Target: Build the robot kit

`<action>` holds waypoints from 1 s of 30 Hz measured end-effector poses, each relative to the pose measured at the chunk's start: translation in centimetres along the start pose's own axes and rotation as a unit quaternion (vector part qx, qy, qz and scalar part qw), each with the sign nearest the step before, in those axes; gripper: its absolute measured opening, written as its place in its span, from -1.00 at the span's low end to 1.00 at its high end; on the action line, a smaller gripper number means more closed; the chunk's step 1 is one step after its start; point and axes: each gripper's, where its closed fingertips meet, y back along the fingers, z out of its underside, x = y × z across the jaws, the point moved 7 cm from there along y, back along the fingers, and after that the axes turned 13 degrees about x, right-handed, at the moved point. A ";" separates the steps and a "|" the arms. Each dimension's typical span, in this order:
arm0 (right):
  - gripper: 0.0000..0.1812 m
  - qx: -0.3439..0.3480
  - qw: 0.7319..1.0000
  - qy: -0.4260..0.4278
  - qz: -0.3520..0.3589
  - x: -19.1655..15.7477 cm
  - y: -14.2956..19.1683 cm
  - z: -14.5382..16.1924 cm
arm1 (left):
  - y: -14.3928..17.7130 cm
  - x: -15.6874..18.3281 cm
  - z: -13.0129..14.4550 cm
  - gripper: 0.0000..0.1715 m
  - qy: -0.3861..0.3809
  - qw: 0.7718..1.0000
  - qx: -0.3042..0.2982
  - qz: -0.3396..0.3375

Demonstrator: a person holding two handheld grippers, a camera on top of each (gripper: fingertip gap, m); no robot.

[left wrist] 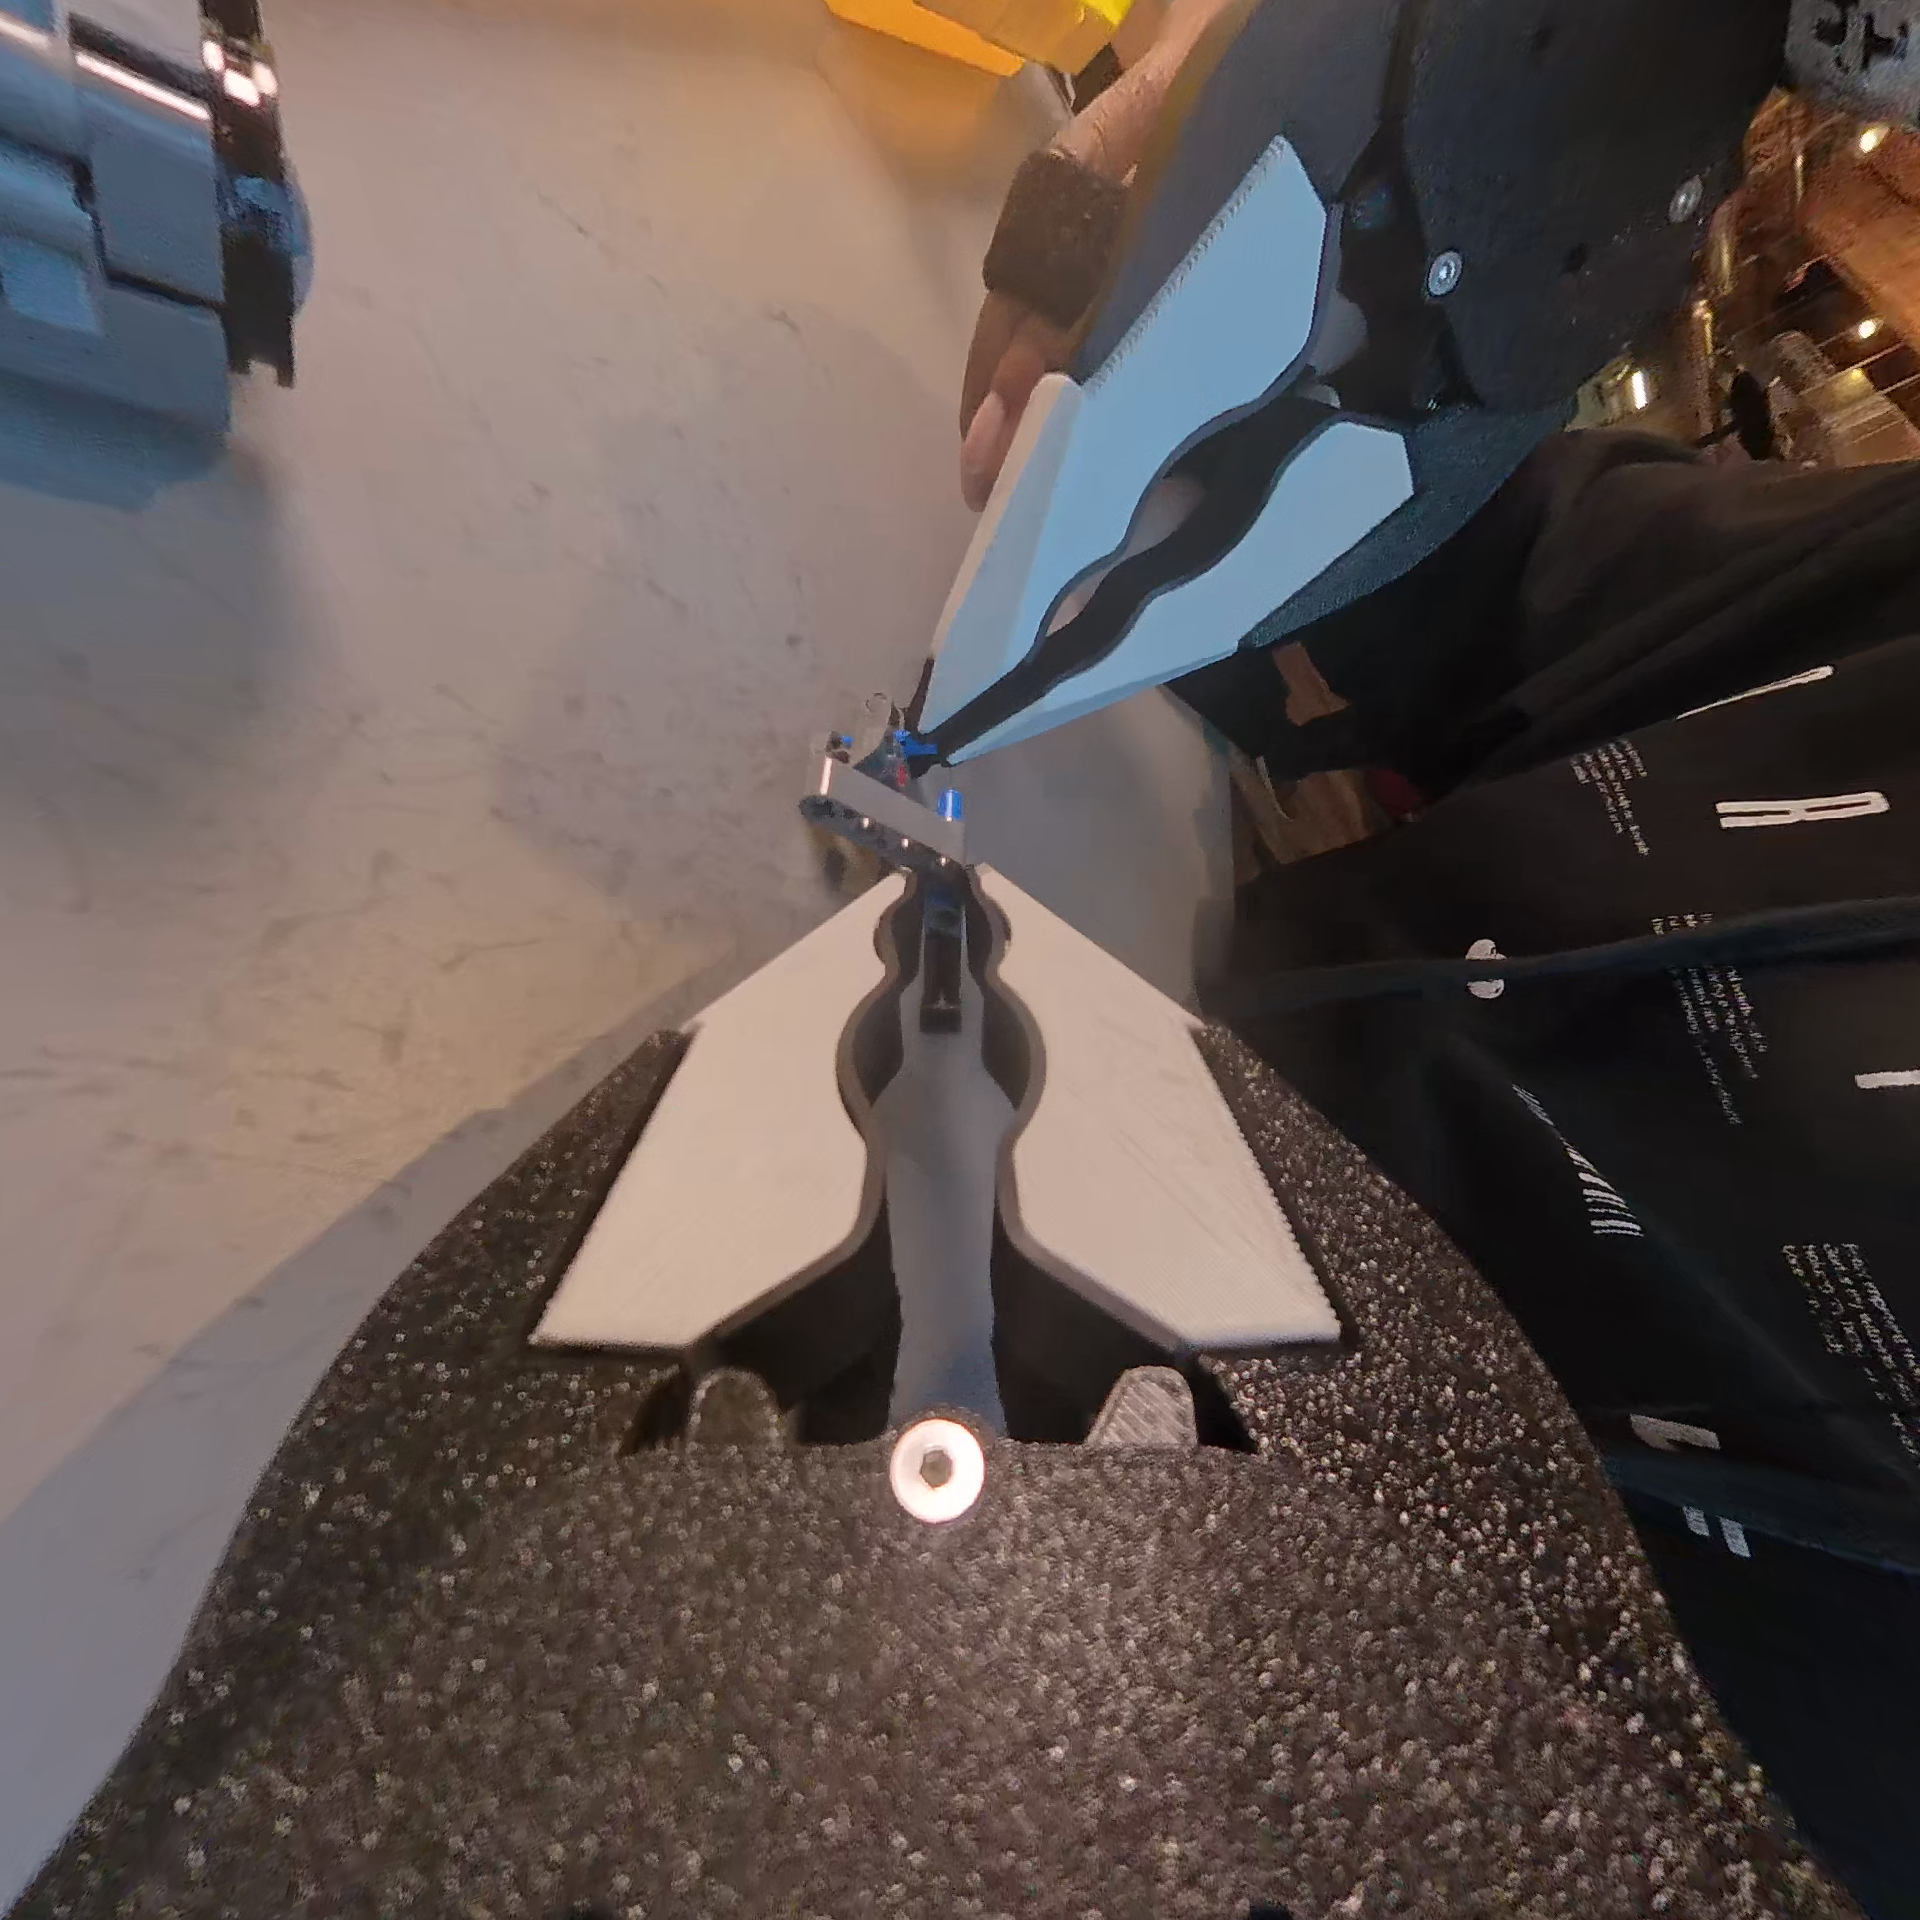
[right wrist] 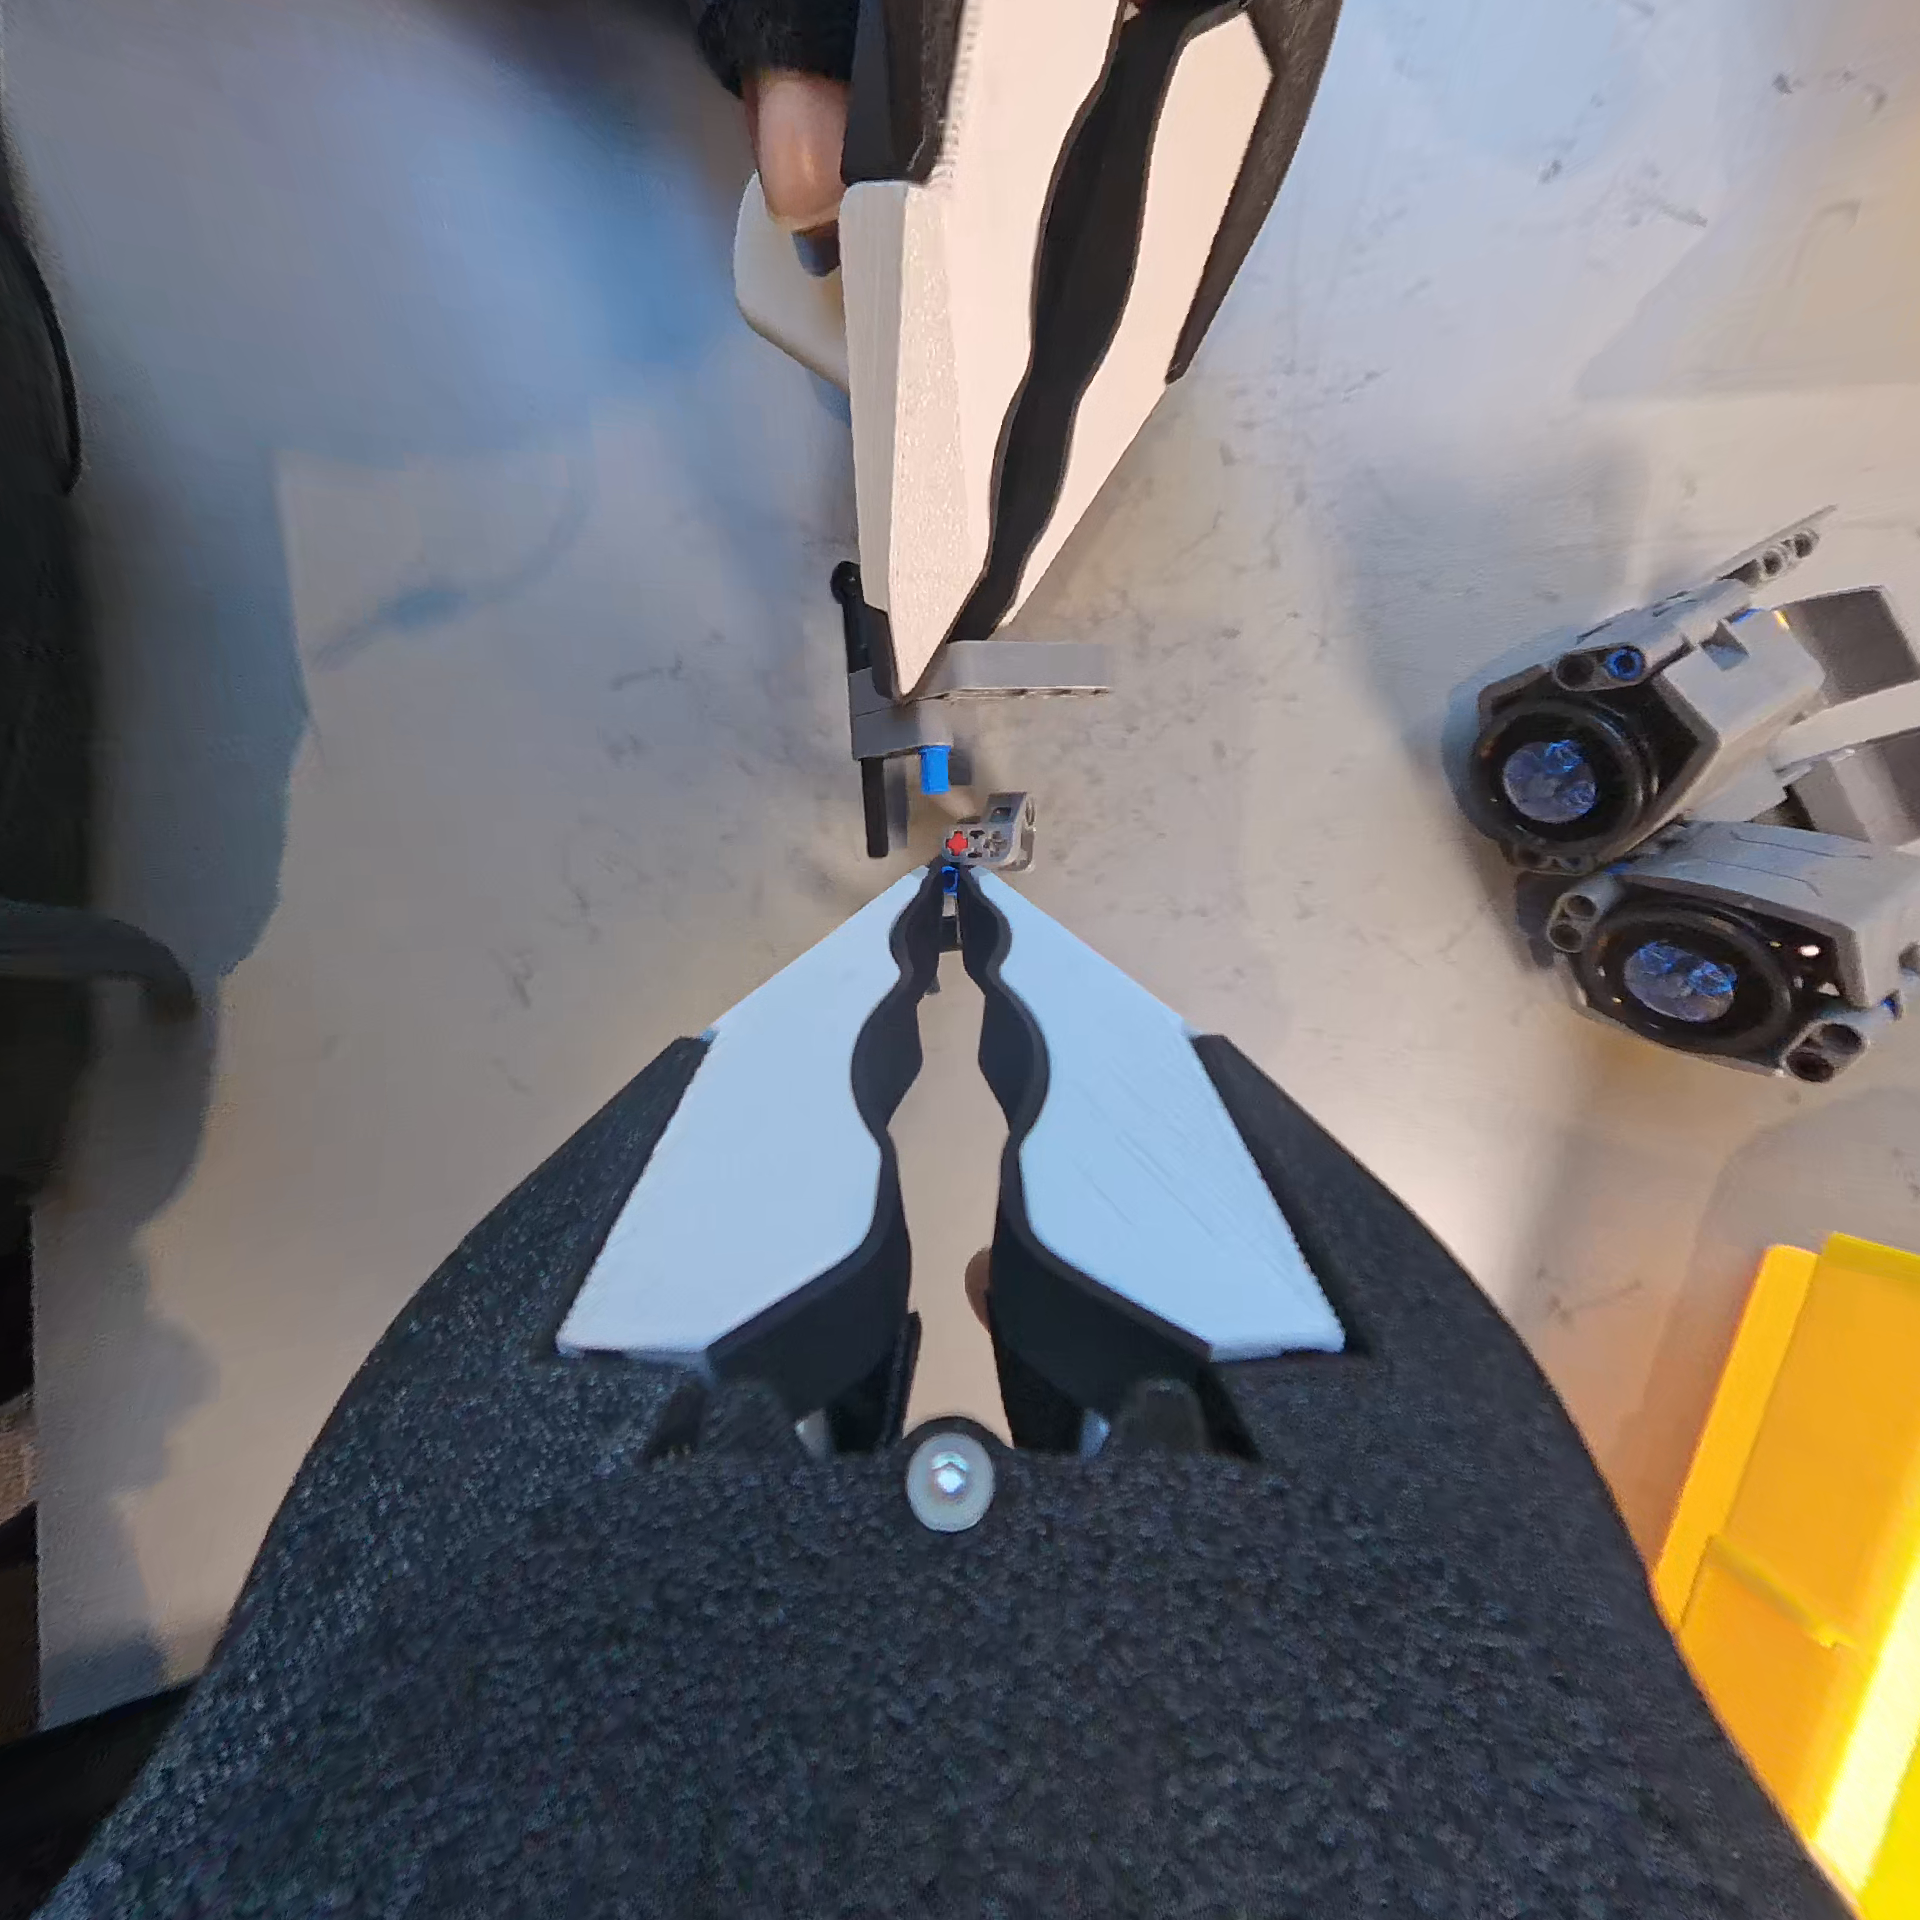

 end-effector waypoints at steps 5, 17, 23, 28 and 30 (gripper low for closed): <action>-0.99 0.081 0.996 -0.021 0.027 0.2 0.6 1.3 | 0.3 0.0 -0.2 -0.84 -0.033 0.999 -0.005 -0.035; -0.98 0.330 0.926 -0.181 -0.027 1.3 3.6 0.7 | 2.3 0.5 -2.5 -0.63 -0.114 0.989 0.061 -0.073; -0.99 0.470 0.826 -0.287 -0.117 1.9 4.8 -1.0 | 1.4 4.5 -3.8 -0.73 -0.125 0.974 0.169 0.084; -0.99 0.495 0.804 -0.300 -0.140 1.7 4.5 -1.9 | 1.2 4.9 -3.8 -0.93 -0.135 0.970 0.185 0.085; -0.98 0.498 0.800 -0.302 -0.144 1.7 4.7 -1.9 | 1.3 5.0 -3.9 -0.92 -0.122 0.969 0.195 0.092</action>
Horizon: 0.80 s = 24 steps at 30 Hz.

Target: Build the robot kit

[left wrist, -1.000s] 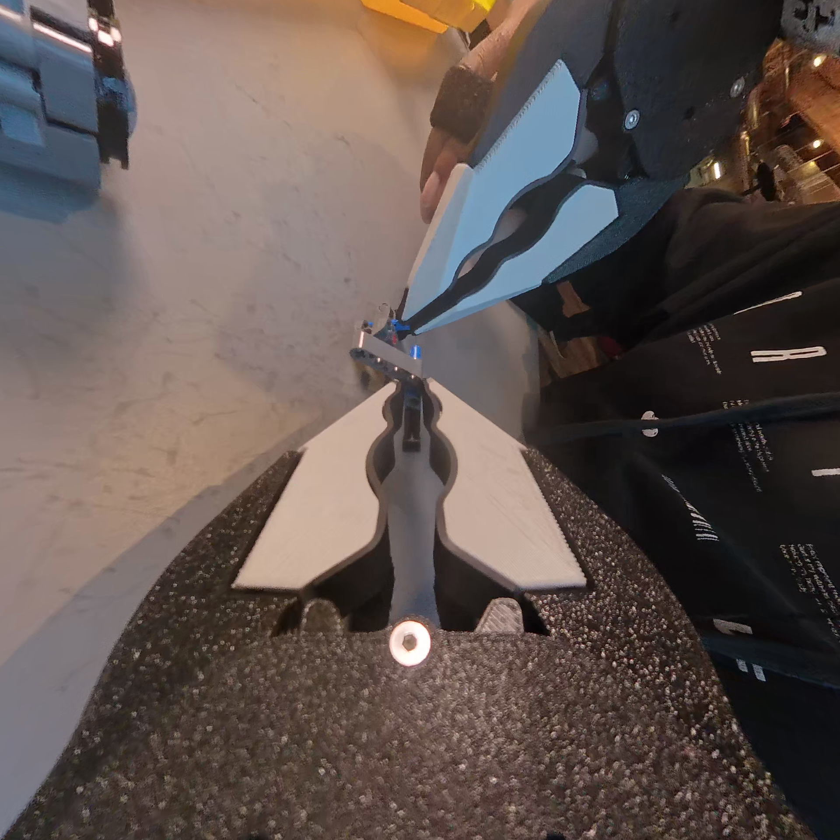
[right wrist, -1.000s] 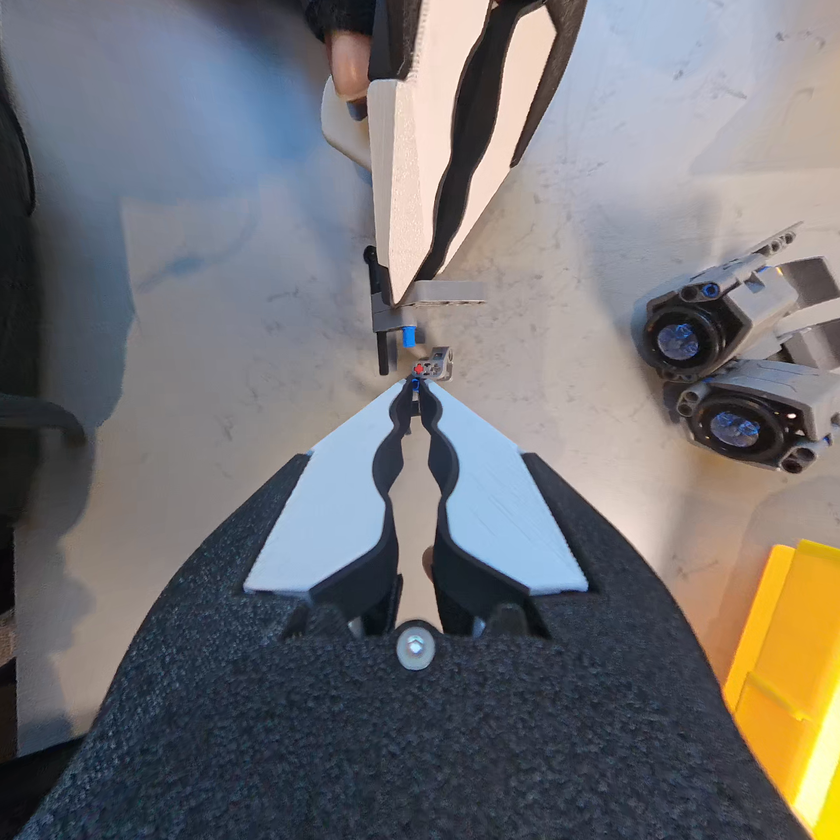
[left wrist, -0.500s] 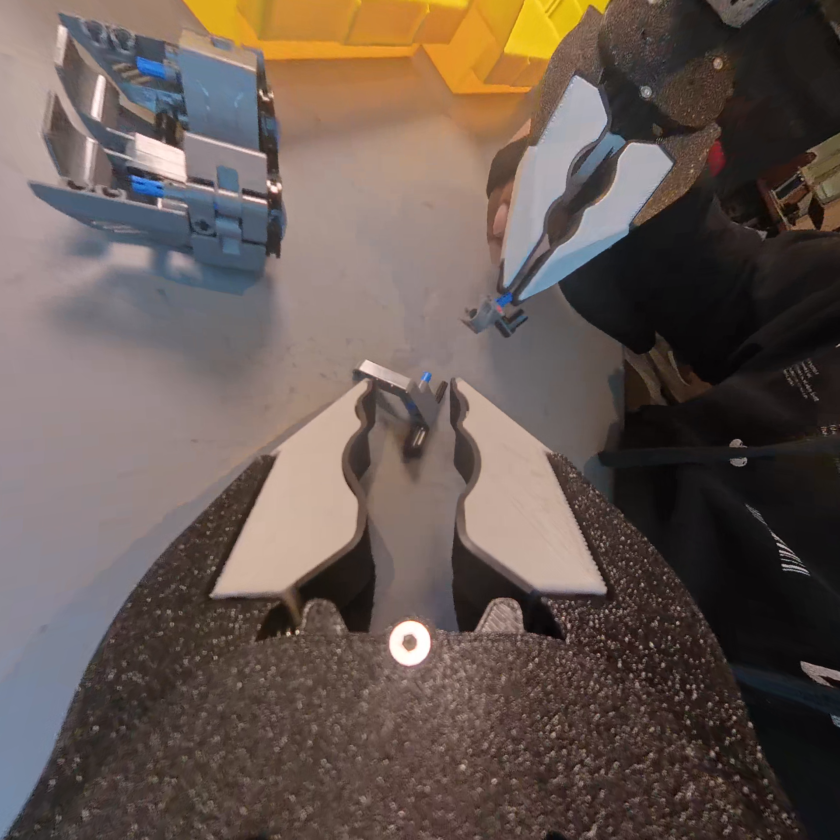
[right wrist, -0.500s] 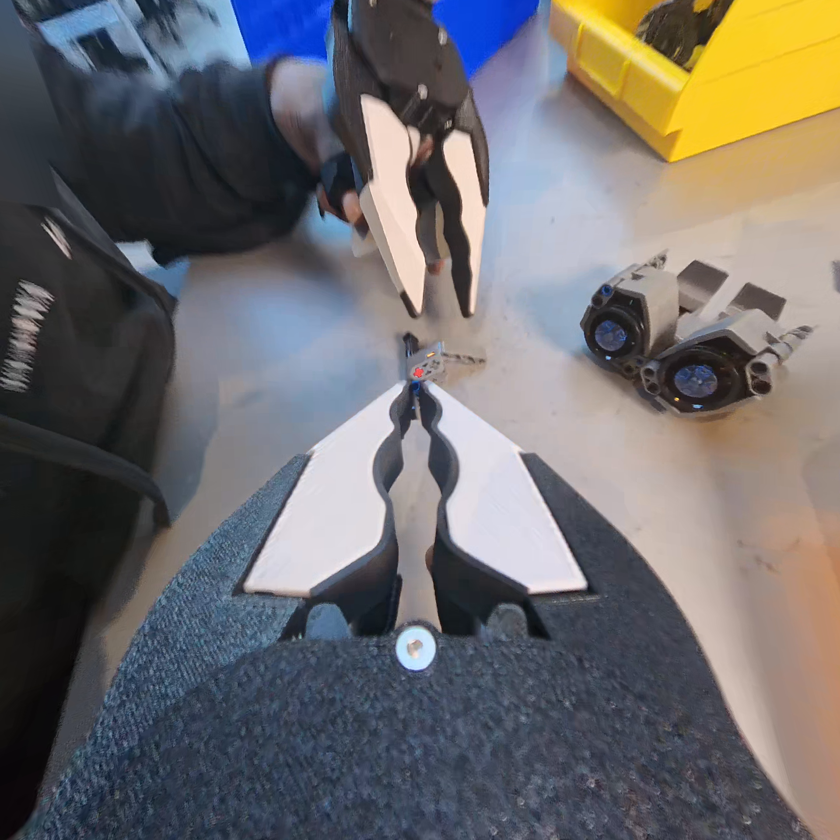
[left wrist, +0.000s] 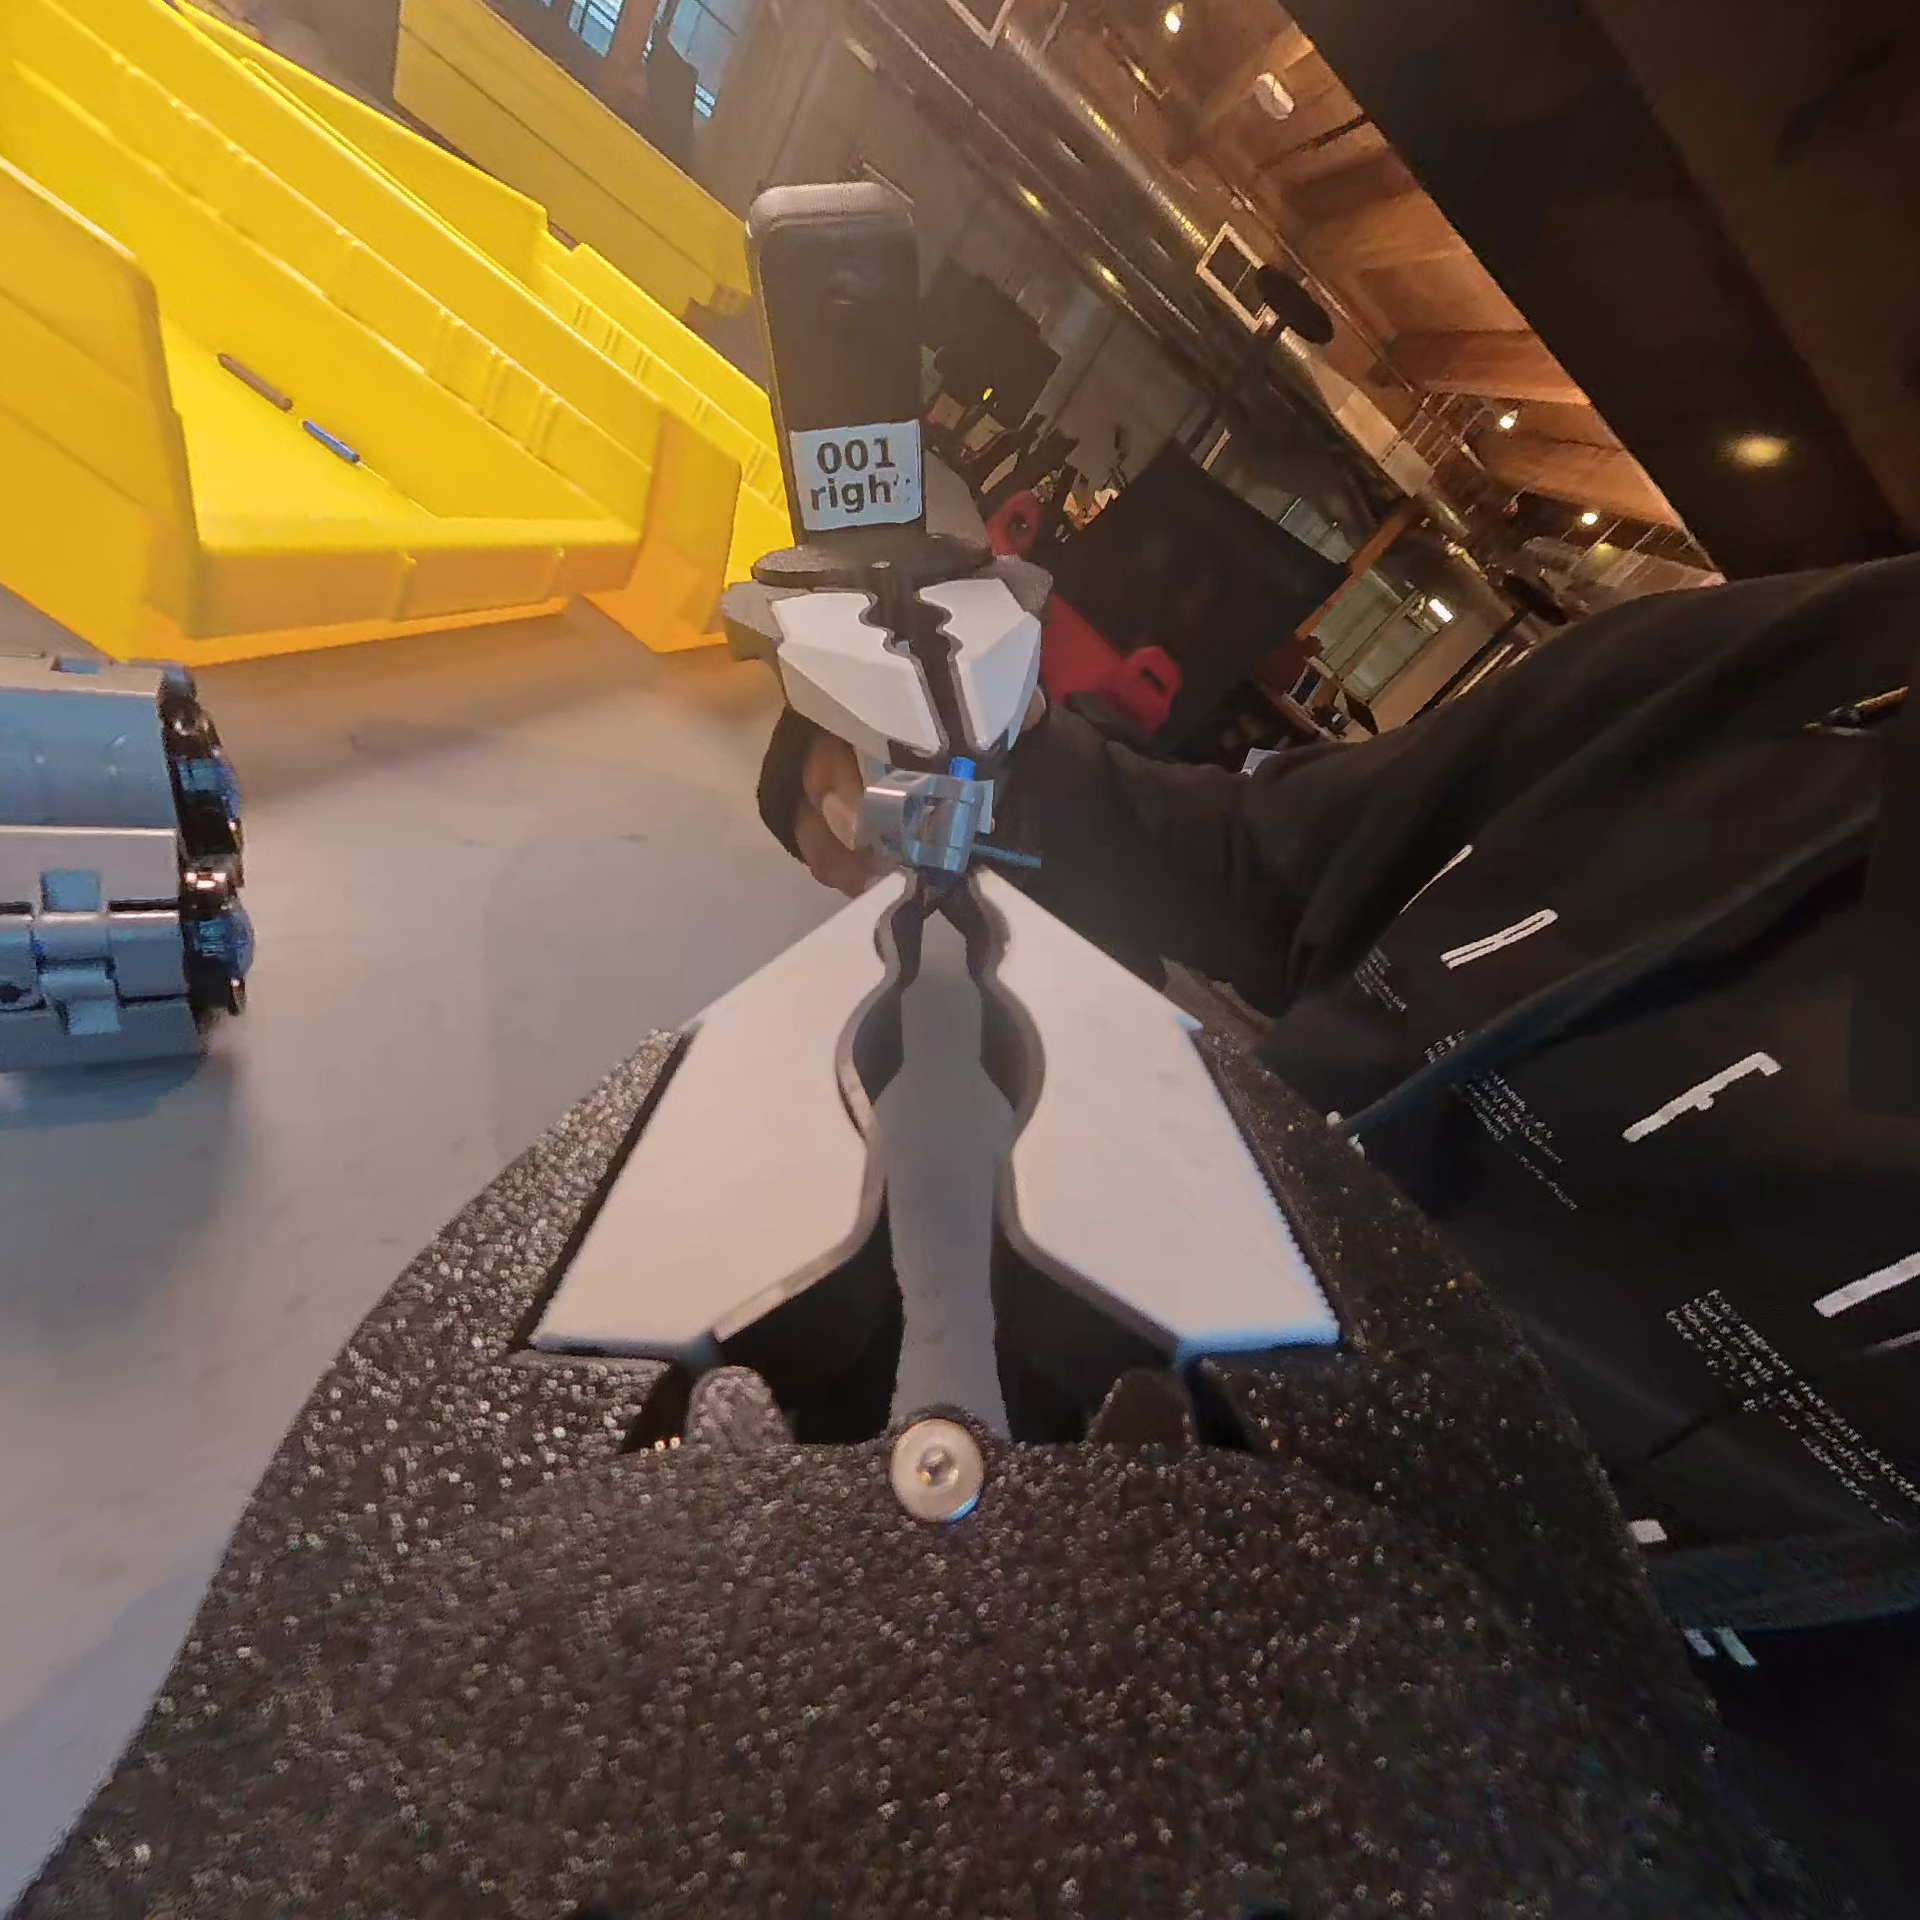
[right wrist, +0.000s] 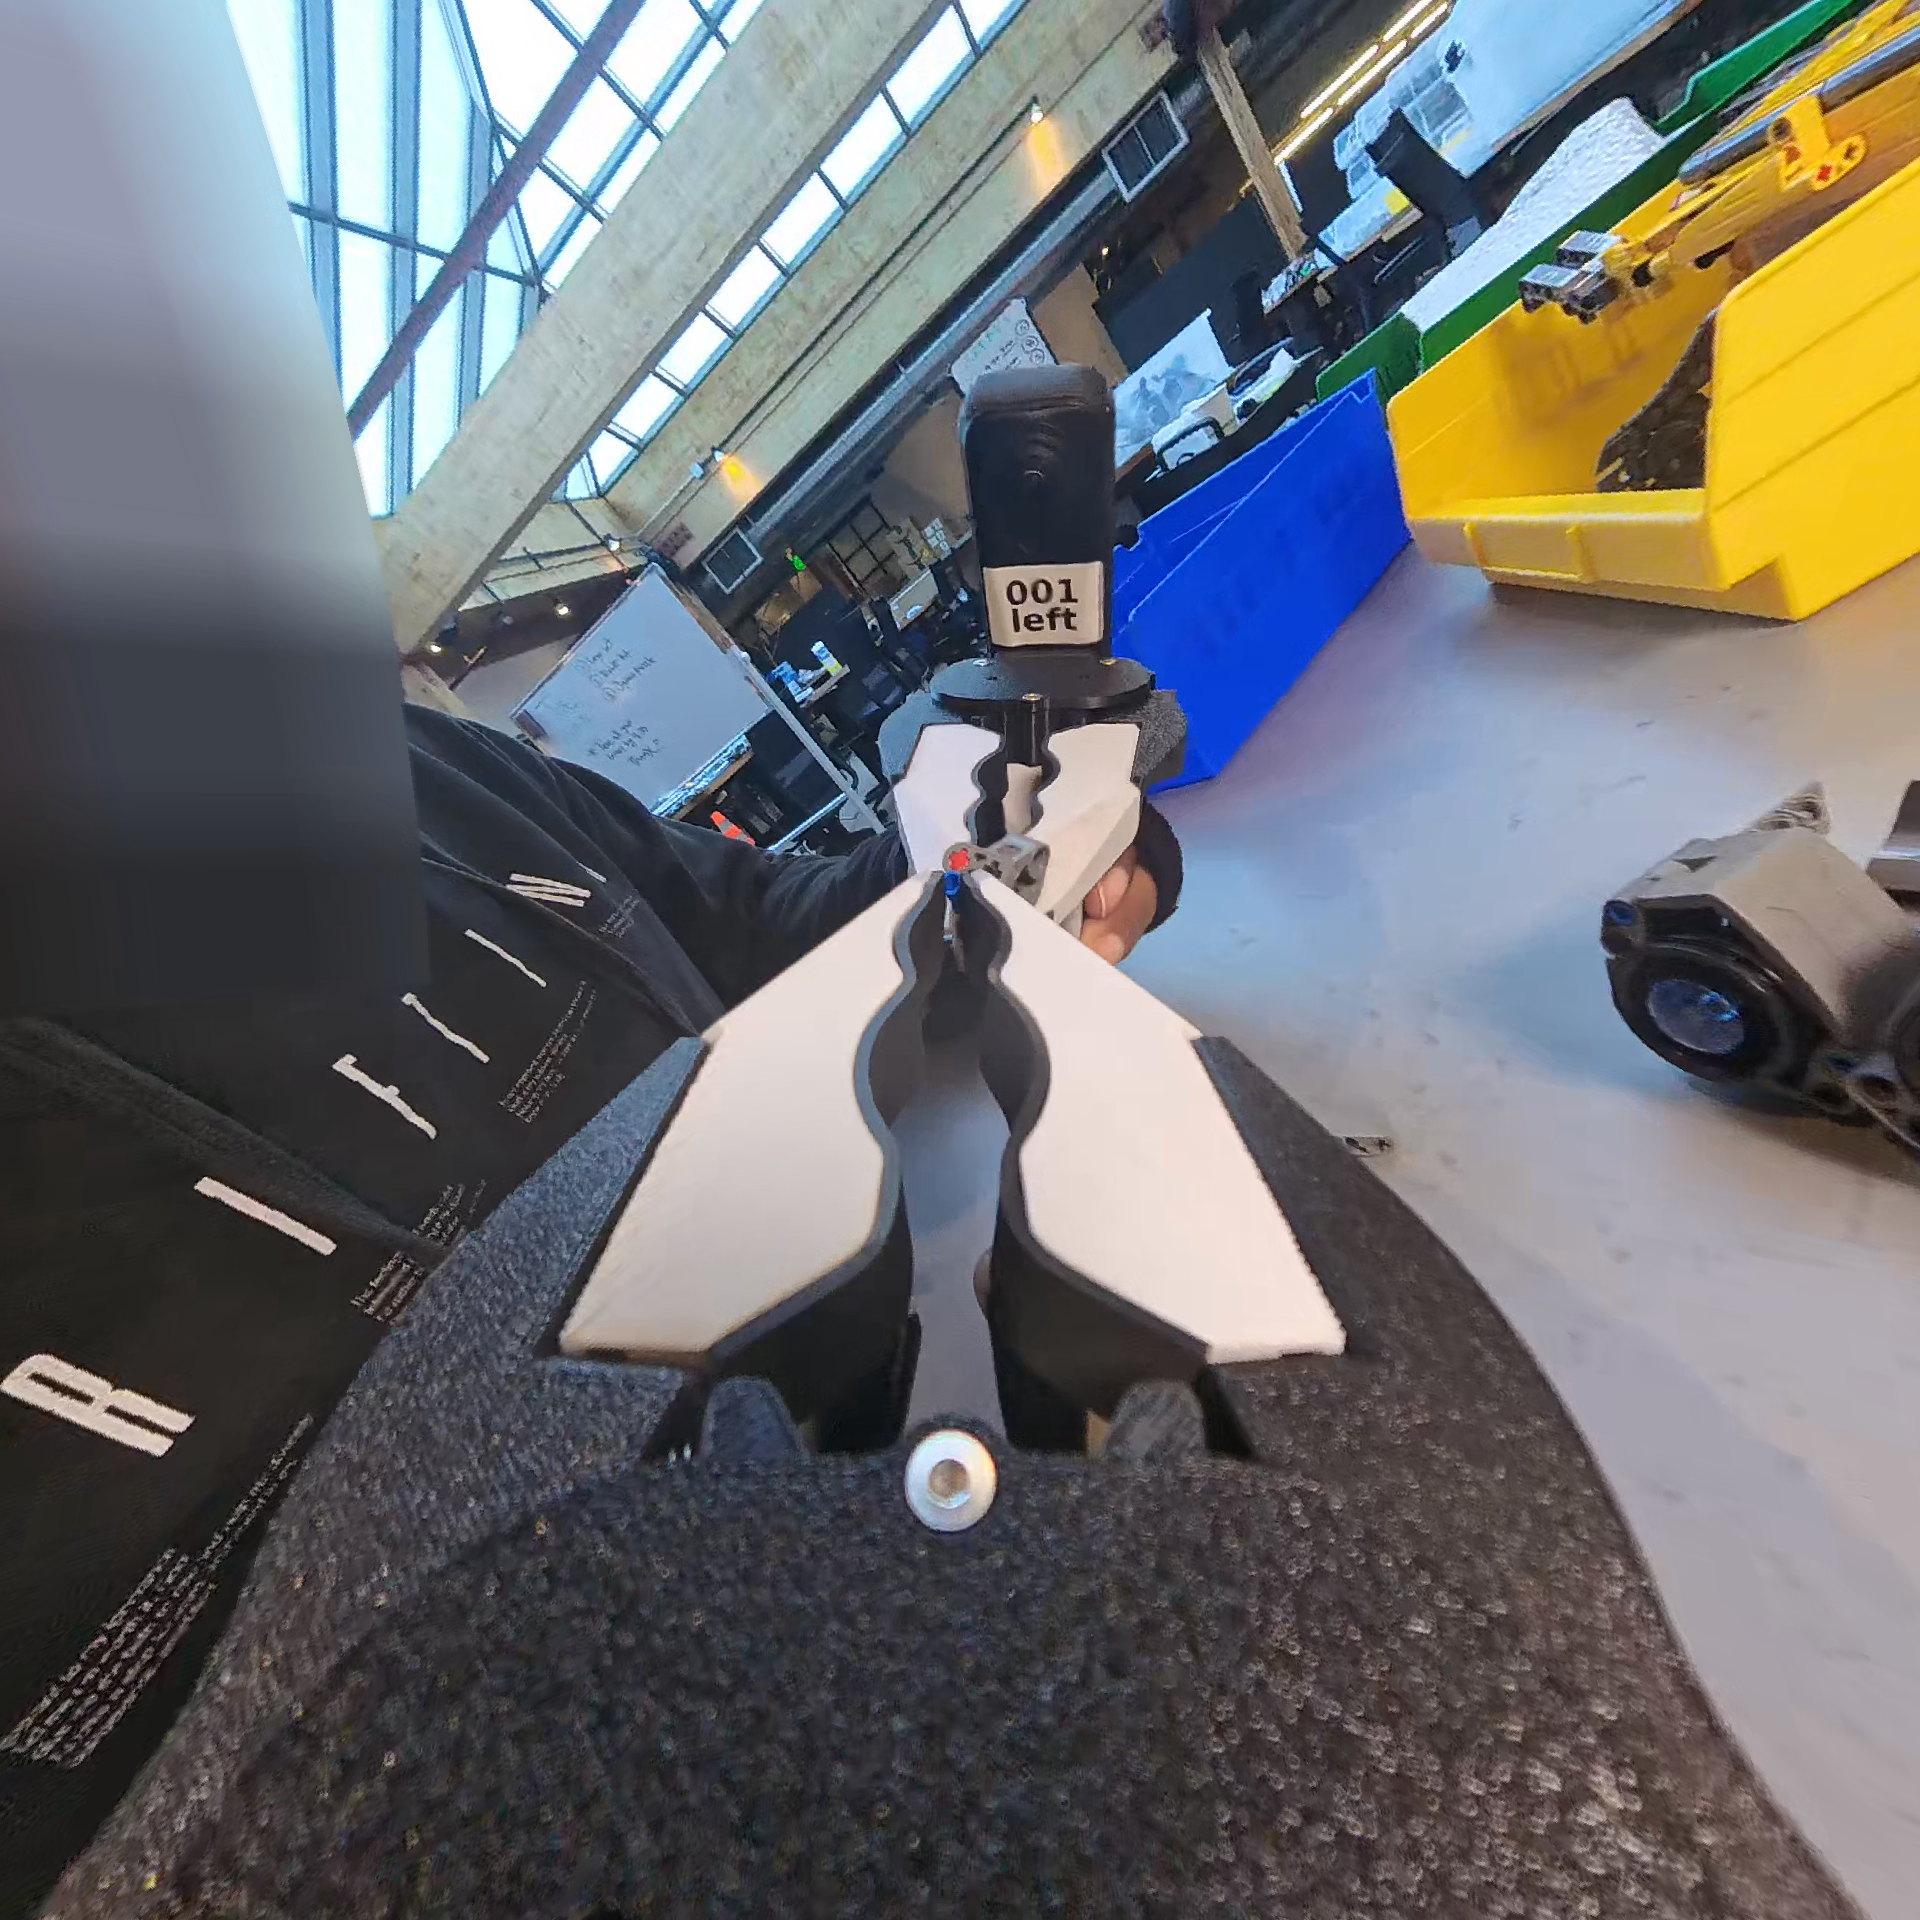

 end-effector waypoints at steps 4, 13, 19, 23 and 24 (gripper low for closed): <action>-0.98 0.005 1.000 0.006 0.004 0.0 -0.1 0.1 | 0.1 -0.6 -0.2 -0.88 0.087 0.995 0.054 0.020; -1.00 -0.005 0.998 0.049 0.034 0.0 -0.4 0.3 | 0.4 -0.7 -0.3 -0.89 0.044 0.997 0.064 -0.007; -1.00 -0.011 0.997 0.066 0.041 -0.4 -0.2 0.4 | 0.2 -0.3 -0.1 -0.90 -0.005 0.999 0.045 -0.018; -1.00 -0.012 0.998 0.052 0.038 -0.3 0.0 0.7 | 0.0 -0.1 0.1 -0.90 -0.029 0.999 0.034 -0.020; -1.00 -0.011 0.998 0.049 0.037 -0.3 0.0 0.8 | 0.0 -0.1 0.1 -0.90 -0.033 0.999 0.033 -0.018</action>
